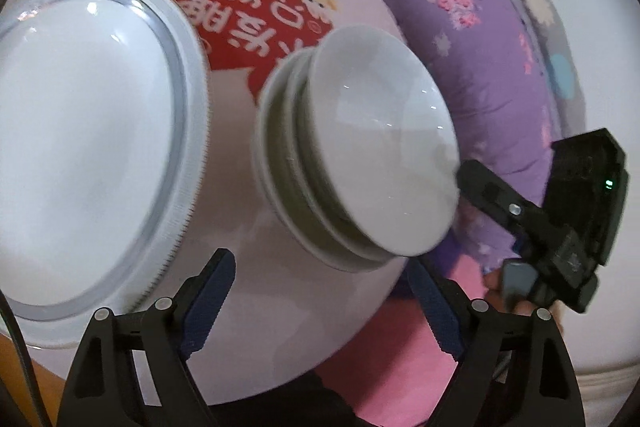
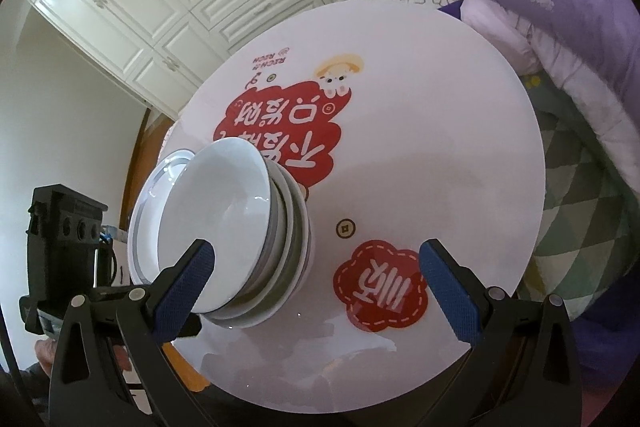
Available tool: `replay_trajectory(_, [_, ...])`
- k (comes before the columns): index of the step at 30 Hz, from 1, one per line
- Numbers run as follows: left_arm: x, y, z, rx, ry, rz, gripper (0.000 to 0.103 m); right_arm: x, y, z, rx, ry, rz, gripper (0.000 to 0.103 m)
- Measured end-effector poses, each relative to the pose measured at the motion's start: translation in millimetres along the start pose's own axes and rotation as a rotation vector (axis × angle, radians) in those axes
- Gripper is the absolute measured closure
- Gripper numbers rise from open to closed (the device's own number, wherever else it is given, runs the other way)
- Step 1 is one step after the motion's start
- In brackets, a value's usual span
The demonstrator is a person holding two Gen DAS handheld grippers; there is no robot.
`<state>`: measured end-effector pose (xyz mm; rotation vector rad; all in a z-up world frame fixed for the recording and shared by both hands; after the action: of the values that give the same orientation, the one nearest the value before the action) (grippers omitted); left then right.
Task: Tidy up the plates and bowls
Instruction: 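Move both grippers to the rim of the stacked bowls, then close both grippers on the rim of the bowl stack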
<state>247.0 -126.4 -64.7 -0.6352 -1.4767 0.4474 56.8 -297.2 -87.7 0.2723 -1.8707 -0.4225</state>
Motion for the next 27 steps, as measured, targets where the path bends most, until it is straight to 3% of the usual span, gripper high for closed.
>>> replay_trajectory(5, [3,0,5,-0.033,-0.001,0.030,0.018,-2,-3,-1,-0.005,0.008,0.003,0.000])
replay_trajectory(10, [18,12,0,0.019,-0.077,0.053,0.016,-5,-4,-3,-0.007,0.009,0.004,0.000])
replay_trajectory(14, [17,17,-3,0.054,-0.120,0.002,0.011,-13,-5,-5,-0.003,0.027,0.007,0.000])
replay_trajectory(22, [-4,-2,-8,0.062,-0.125,-0.043,0.016,-27,-1,-6,0.007,0.051,0.013,0.000])
replay_trajectory(26, [-13,3,-14,0.092,-0.110,-0.042,0.024,-33,0,-7,0.011,0.063,0.016,0.014])
replay_trajectory(27, [-14,3,-15,0.094,-0.117,-0.055,0.031,-36,0,-7,0.013,0.069,0.015,0.020])
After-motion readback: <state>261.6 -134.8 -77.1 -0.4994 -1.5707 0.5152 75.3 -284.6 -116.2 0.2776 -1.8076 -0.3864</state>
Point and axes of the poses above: each gripper's, at about its wrist camera, not at the fingertips, and x roughly against the way its jaws point, y to its left, z to its underside, the point moved 3 cm from there along -x, roughly the way its jaws point, and after that the axes turned 7 degrees about y, right-handed, at the moved point
